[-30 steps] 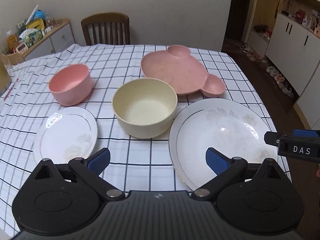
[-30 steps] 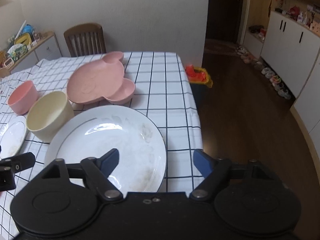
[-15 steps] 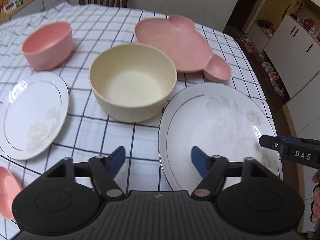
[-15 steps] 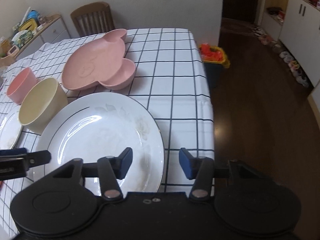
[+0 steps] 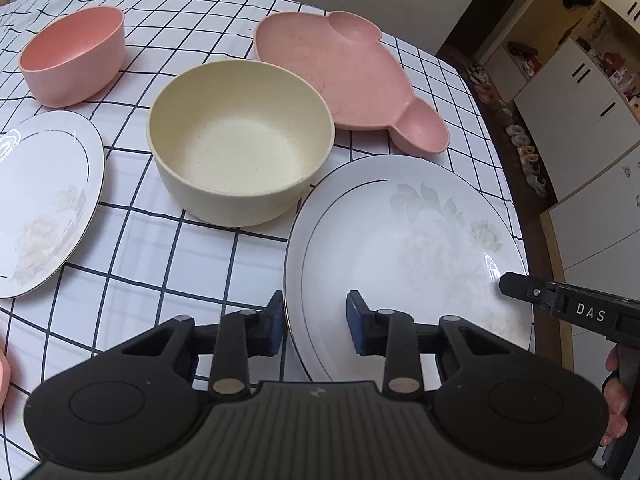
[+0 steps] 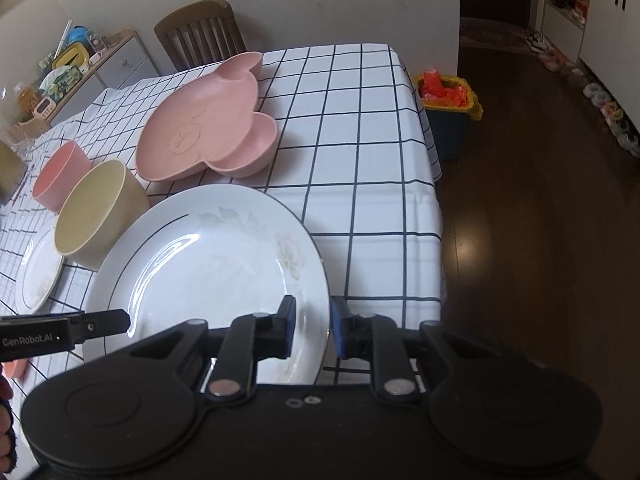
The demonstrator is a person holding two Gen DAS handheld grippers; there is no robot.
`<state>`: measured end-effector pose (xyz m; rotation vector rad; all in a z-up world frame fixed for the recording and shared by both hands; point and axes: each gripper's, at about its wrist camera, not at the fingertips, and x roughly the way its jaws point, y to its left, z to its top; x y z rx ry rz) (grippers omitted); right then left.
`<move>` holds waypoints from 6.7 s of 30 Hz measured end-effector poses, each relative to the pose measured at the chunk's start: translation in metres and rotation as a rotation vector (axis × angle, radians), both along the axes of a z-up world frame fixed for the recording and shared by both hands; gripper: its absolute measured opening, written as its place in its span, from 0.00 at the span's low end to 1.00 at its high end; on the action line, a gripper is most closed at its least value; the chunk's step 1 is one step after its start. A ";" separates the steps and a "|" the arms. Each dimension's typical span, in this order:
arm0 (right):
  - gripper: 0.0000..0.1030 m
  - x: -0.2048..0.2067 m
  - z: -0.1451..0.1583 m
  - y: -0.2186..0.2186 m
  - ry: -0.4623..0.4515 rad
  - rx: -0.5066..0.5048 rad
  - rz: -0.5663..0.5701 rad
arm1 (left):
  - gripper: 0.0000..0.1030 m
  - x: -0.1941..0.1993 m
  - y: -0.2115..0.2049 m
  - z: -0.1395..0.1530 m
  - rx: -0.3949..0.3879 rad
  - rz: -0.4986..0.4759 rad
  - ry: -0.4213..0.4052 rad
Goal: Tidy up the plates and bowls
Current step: 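Lift the large floral plate with both grippers and carry it toward the table edge, then lower the large floral plate onto the cloth and open both grippers, then move both grippers to the small white plate and close on its rim, then lift the small white plate with both grippers and lower it onto the large plate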
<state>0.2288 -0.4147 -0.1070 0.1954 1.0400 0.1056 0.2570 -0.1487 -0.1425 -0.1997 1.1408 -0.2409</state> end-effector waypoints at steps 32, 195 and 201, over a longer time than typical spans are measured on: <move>0.08 -0.081 0.011 0.009 0.077 0.016 0.055 | 0.15 -0.084 0.031 0.006 -0.041 -0.063 0.075; 0.10 0.031 -0.013 0.283 0.103 0.102 0.071 | 0.11 0.052 0.301 -0.003 -0.149 0.046 0.020; 0.10 0.016 -0.003 0.271 0.095 0.107 0.097 | 0.11 0.030 0.287 0.012 -0.141 0.031 0.004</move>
